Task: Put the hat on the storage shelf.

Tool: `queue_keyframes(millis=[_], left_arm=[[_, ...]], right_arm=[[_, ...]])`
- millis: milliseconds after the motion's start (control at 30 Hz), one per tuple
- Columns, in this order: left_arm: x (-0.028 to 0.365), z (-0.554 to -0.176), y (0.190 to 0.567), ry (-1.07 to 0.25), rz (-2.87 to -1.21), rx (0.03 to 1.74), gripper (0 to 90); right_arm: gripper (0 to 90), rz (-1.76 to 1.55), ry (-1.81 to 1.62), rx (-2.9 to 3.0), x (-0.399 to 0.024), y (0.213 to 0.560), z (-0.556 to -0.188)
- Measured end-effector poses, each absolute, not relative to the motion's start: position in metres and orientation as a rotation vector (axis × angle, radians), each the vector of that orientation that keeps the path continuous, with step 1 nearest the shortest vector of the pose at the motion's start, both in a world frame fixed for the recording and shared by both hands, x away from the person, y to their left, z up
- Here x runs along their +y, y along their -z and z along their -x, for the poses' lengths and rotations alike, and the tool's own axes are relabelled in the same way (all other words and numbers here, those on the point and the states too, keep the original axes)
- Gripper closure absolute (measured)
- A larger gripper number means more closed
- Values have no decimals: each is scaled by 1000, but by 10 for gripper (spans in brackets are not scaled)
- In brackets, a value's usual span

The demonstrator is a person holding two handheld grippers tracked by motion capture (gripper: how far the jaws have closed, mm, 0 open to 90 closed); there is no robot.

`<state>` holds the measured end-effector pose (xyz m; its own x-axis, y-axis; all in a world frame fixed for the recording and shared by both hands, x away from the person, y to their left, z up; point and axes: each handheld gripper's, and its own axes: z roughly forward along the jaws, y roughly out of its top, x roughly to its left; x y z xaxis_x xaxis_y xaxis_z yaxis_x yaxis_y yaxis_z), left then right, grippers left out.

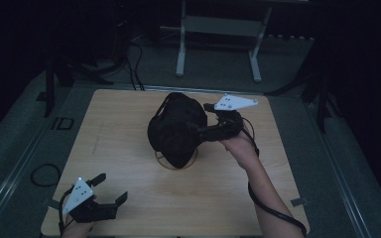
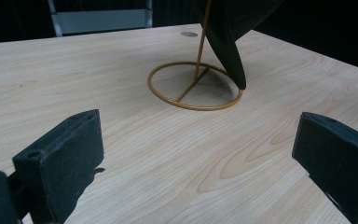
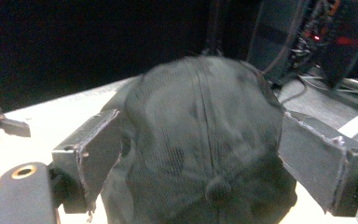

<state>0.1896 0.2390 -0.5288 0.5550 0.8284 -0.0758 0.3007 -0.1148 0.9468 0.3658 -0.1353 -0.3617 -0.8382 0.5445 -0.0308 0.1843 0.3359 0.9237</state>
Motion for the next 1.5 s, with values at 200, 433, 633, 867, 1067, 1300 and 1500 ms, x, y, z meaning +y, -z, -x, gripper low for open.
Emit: queue_keyframes(millis=[200,433,633,867,1067,1300,1500], left_arm=[[240,-189,529,-588,-1680,958,24],[239,-189,532,-586,-1689,948,25],[237,-189,535,-586,-1706,939,25],[236,-190,538,-580,-1714,942,25],[235,-191,542,-574,-1730,944,25],[232,-192,546,-571,-1764,922,25],[229,-193,549,-539,-1798,903,25]], right_arm=[[133,-625,-1505,2231,-143,373,-356],[133,-605,-1516,2225,-150,390,-346],[133,-601,-1532,2236,-155,405,-336],[132,-605,-1536,2241,-163,424,-324],[133,-583,-1542,2257,-166,450,-313],[132,-559,-1561,2315,-168,480,-305],[130,-557,-1579,2338,-168,502,-300]])
